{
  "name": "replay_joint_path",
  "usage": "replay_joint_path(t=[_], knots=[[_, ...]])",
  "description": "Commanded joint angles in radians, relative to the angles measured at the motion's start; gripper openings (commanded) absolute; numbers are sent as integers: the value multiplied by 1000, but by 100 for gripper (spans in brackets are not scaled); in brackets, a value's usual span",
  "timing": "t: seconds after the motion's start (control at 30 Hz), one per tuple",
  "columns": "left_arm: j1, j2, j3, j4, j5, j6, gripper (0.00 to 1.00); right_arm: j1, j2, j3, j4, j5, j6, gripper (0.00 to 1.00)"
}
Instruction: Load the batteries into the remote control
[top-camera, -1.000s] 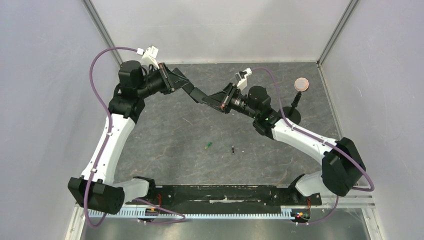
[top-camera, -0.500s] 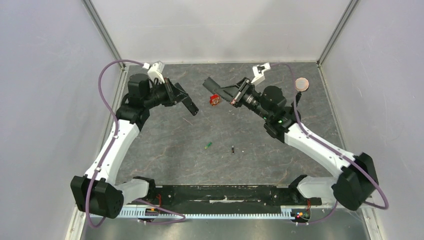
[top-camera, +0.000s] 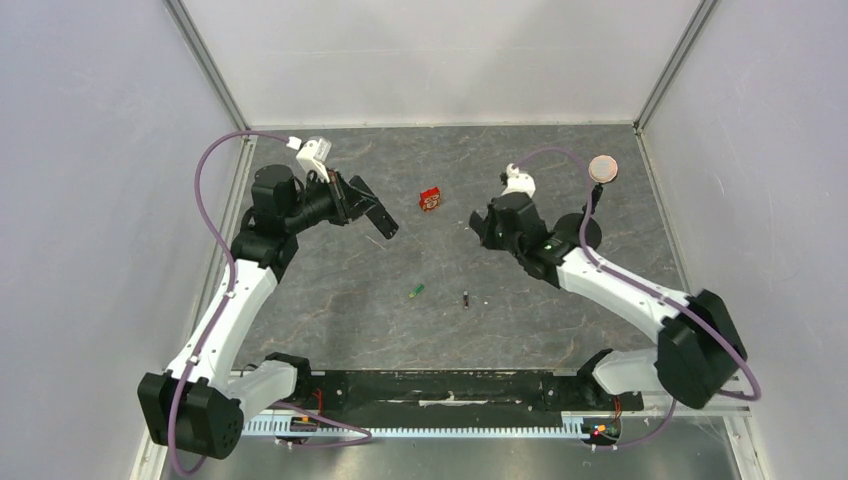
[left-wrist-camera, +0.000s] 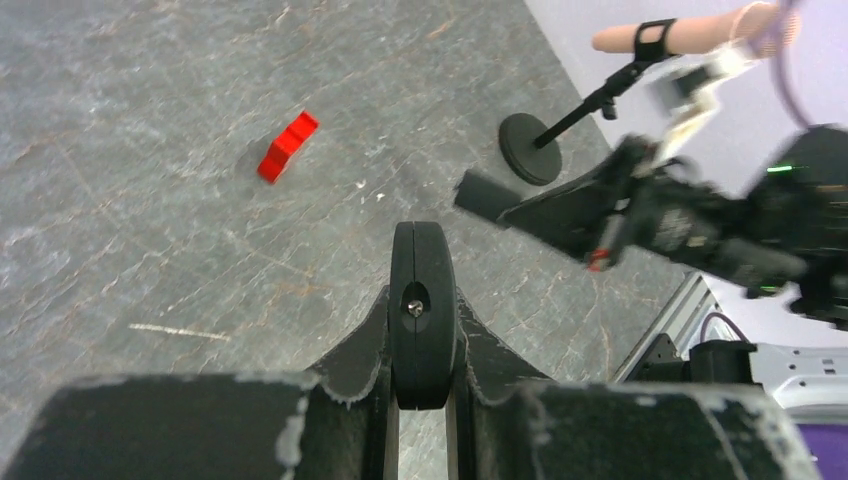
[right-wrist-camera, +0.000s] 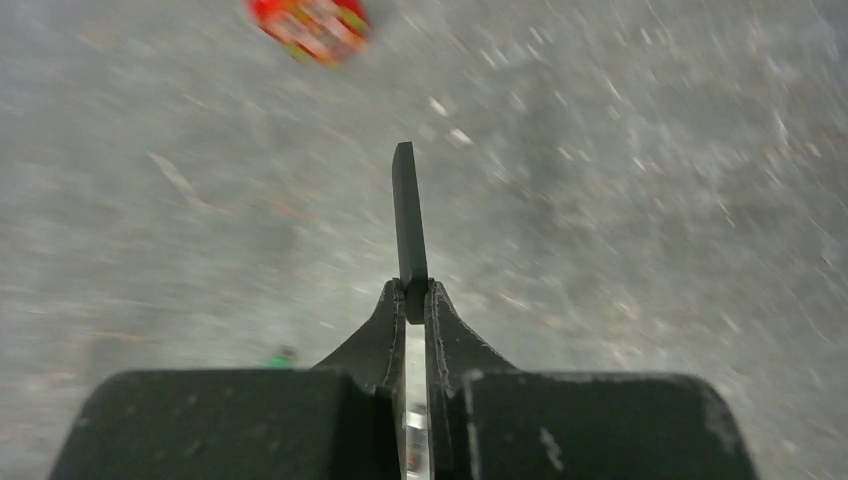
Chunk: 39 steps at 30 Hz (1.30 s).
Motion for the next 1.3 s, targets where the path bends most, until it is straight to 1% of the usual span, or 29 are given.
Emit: replay_joint_path(t=[0.0,0.17,0.2,0.23,0.27,0.3,0.37,0.43,0.47,0.6,0.7,0.8,0.93,1.07,1.17,1.27], knots=[[-2,-24,-7,99,97,33,2,0,98,-25,-145,123,-91,0],[-1,-42,-16,120,127,11,2,1,140,-59,-168,160,-76,0],[-1,-44,-17,121,130,8,2,1,145,-61,-172,164,-74,2],[-1,-46,-19,122,133,5,2,0,148,-63,-176,169,-70,5],[-1,-45,-19,122,134,1,2,1,152,-62,-182,176,-68,11],[-1,-45,-18,122,140,-3,2,1,157,-61,-187,181,-67,20],[-1,-44,-17,122,147,-10,2,1,170,-49,-214,198,-63,36],[-1,-43,-16,120,149,-13,2,1,174,-36,-236,209,-64,47],[-1,-42,-16,118,152,-14,2,2,170,-30,-243,208,-68,52],[-1,-48,-13,94,134,-12,2,20,119,-18,-250,200,-94,60],[-1,-59,-19,89,129,-8,2,71,95,-11,-250,183,-101,61],[-1,-76,-26,98,153,-5,2,151,115,-2,-240,138,-105,61],[-1,-110,-45,142,256,14,2,210,175,1,-233,70,-59,53],[-1,-152,-61,157,358,67,2,233,199,0,-228,51,-23,52],[-1,-178,-69,131,368,121,2,237,210,-4,-225,41,-14,51],[-2,-183,-66,117,357,121,2,237,230,4,-219,26,-15,50]])
